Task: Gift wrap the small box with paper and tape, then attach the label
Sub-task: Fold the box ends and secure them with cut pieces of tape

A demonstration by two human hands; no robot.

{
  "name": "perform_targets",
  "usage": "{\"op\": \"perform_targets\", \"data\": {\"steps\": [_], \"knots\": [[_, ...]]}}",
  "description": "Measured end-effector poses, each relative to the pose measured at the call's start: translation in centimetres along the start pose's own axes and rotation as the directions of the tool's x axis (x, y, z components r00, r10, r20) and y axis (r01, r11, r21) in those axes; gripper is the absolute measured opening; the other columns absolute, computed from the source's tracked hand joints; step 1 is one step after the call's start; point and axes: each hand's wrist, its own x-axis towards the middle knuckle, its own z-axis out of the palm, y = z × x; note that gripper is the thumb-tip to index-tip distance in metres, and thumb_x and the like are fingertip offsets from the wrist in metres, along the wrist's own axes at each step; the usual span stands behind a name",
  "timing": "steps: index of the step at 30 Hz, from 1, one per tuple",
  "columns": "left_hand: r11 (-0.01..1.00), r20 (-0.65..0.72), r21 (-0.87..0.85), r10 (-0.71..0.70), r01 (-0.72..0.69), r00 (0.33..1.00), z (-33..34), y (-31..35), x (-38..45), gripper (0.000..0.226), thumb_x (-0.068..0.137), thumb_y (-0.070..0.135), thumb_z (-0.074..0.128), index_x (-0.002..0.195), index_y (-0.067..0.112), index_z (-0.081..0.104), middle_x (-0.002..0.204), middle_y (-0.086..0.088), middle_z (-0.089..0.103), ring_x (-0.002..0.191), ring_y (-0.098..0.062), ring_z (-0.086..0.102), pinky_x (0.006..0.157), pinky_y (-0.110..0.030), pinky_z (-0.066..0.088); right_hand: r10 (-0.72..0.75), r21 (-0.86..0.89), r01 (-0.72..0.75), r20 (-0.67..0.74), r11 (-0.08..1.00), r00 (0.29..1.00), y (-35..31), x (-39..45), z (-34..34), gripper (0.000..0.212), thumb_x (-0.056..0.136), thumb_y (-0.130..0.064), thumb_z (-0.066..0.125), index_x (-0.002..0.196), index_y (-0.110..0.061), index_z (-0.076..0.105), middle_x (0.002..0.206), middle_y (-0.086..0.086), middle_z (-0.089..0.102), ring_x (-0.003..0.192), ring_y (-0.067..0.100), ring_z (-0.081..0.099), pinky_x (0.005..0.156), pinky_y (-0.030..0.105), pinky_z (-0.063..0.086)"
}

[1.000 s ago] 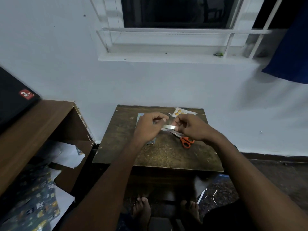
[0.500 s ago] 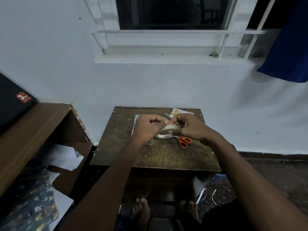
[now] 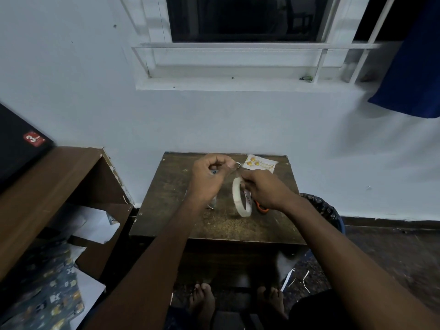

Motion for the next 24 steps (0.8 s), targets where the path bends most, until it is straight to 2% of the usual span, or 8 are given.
{"op": "perform_targets", "data": {"steps": [4, 6, 11, 13, 15, 18, 21, 24], "knots": [[0.996, 0.158, 0.081, 0.026, -0.039, 0.987, -0.2, 0.2, -0.3, 0.010, 0.095, 0.016, 0.077, 0.097, 0.026, 0.079, 0.093, 0.015, 0.079, 0.086, -0.003, 0.071, 0.082, -0.025, 0.059, 0.026, 0.013, -0.026, -0.011, 1.000, 1.000, 0.5, 0.1, 0.8, 0.021, 0.094, -0.003, 0.058, 0.073, -0.006, 0.057, 0.069, 0.000, 0.057, 0.066, 0.016, 0.049, 0.063, 0.035, 0.036], [0.997, 0.203, 0.061, 0.030, -0.043, 0.979, -0.3, 0.2, -0.5, 0.016, 0.091, 0.014, 0.081, 0.104, 0.023, 0.078, 0.096, 0.009, 0.080, 0.093, -0.011, 0.075, 0.086, -0.031, 0.062, 0.038, 0.051, -0.037, -0.013, 0.998, 0.999, 0.6, 0.3, 0.9, 0.020, 0.096, -0.005, 0.059, 0.077, -0.011, 0.064, 0.072, -0.003, 0.060, 0.067, 0.011, 0.052, 0.065, 0.033, 0.037], [0.992, 0.254, 0.112, 0.021, -0.051, 0.967, -0.5, -0.1, -0.6, 0.027, 0.087, 0.013, 0.084, 0.107, 0.028, 0.074, 0.083, 0.007, 0.080, 0.080, -0.018, 0.075, 0.077, -0.033, 0.059, 0.049, 0.081, -0.049, -0.005, 0.996, 0.999, -0.1, 0.2, 0.5, 0.021, 0.095, -0.006, 0.064, 0.103, -0.020, 0.078, 0.092, -0.007, 0.071, 0.086, 0.012, 0.062, 0.072, 0.028, 0.047], [0.990, 0.248, 0.124, 0.036, -0.069, 0.968, -0.4, -0.3, -0.5, 0.027, 0.087, 0.013, 0.084, 0.107, 0.029, 0.074, 0.082, 0.007, 0.079, 0.077, -0.017, 0.073, 0.074, -0.035, 0.059, 0.124, -0.037, -0.126, -0.050, 0.991, 0.991, 0.3, 0.2, 0.2, 0.021, 0.093, -0.014, 0.069, 0.110, -0.023, 0.077, 0.101, -0.006, 0.071, 0.093, 0.014, 0.063, 0.078, 0.030, 0.052], [0.985, 0.235, 0.152, 0.049, -0.086, 0.971, -0.2, -0.3, -0.6, 0.027, 0.087, 0.014, 0.083, 0.107, 0.030, 0.074, 0.083, 0.010, 0.079, 0.078, -0.017, 0.073, 0.075, -0.038, 0.061, 0.244, -0.232, -0.269, -0.133, 0.935, 0.961, 0.9, -0.1, -0.2, 0.012, 0.089, -0.021, 0.071, 0.100, -0.022, 0.075, 0.103, 0.000, 0.073, 0.096, 0.022, 0.066, 0.082, 0.038, 0.058], [0.969, 0.217, 0.219, 0.061, -0.110, 0.974, 0.0, -0.2, -0.7, 0.027, 0.090, 0.014, 0.080, 0.109, 0.032, 0.073, 0.084, 0.014, 0.078, 0.079, -0.014, 0.072, 0.076, -0.041, 0.062, 0.398, -0.355, -0.408, -0.105, 0.841, 0.911, 1.0, -0.8, -0.5, 0.010, 0.083, -0.017, 0.071, 0.093, -0.017, 0.071, 0.096, 0.005, 0.069, 0.091, 0.027, 0.066, 0.080, 0.040, 0.061], [0.955, 0.213, 0.264, 0.077, -0.133, 0.974, 0.1, -0.1, -0.6, 0.033, 0.095, 0.003, 0.063, 0.113, 0.029, 0.072, 0.086, 0.017, 0.078, 0.076, -0.011, 0.071, 0.071, -0.037, 0.060, 0.430, -0.412, -0.411, -0.050, 0.813, 0.901, 0.6, -1.1, 0.0, 0.010, 0.085, -0.017, 0.070, 0.091, -0.011, 0.064, 0.096, 0.010, 0.067, 0.083, 0.029, 0.061, 0.073, 0.035, 0.054], [0.954, 0.214, 0.263, 0.085, -0.141, 0.973, 0.3, 0.1, -0.7, 0.035, 0.099, 0.000, 0.052, 0.114, 0.025, 0.072, 0.088, 0.014, 0.078, 0.073, -0.008, 0.071, 0.067, -0.029, 0.058, 0.409, -0.446, -0.396, -0.072, 0.803, 0.910, 0.5, -1.1, 0.8, 0.017, 0.093, -0.022, 0.068, 0.105, -0.011, 0.064, 0.112, 0.013, 0.068, 0.101, 0.032, 0.067, 0.073, 0.034, 0.047]]}}
